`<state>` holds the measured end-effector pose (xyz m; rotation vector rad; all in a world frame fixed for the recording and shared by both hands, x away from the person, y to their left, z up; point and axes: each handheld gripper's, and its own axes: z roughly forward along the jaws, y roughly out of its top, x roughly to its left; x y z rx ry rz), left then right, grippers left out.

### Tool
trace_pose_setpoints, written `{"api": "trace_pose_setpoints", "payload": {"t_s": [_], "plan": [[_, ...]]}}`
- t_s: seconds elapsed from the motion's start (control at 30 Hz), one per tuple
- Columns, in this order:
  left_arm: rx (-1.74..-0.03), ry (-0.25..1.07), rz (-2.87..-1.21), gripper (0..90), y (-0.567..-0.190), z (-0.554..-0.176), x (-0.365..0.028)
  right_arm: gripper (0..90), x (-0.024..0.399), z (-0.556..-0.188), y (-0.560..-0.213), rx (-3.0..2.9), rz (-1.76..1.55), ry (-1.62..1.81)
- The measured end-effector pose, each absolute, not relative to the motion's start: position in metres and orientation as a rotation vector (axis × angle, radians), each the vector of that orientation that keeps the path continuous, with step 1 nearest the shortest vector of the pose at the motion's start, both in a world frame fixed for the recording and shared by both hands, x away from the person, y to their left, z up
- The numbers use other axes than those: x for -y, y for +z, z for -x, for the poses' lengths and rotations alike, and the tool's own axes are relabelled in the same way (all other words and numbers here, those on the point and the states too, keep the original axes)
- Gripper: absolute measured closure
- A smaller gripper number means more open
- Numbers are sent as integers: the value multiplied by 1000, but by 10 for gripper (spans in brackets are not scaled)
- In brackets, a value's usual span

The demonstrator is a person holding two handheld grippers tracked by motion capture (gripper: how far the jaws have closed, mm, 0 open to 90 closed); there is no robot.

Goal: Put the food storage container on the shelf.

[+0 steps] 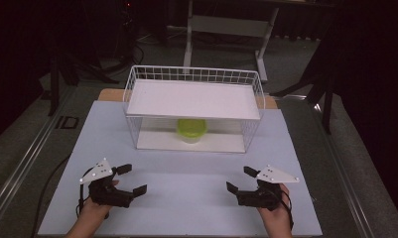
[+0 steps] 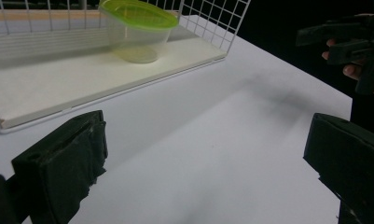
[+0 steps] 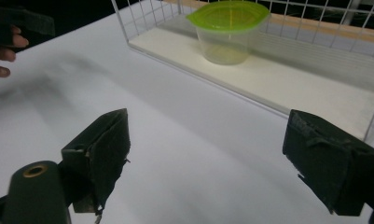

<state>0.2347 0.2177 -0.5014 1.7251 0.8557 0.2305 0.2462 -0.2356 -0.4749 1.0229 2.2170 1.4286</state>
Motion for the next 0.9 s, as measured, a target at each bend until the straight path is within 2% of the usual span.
{"api": "trace_pose_setpoints", "payload": {"t_s": [0.9], "plan": [[-846,267,-1749,3,-511,-235,-223,153,248,-261,-510,-2275,-1006,1338]]}}
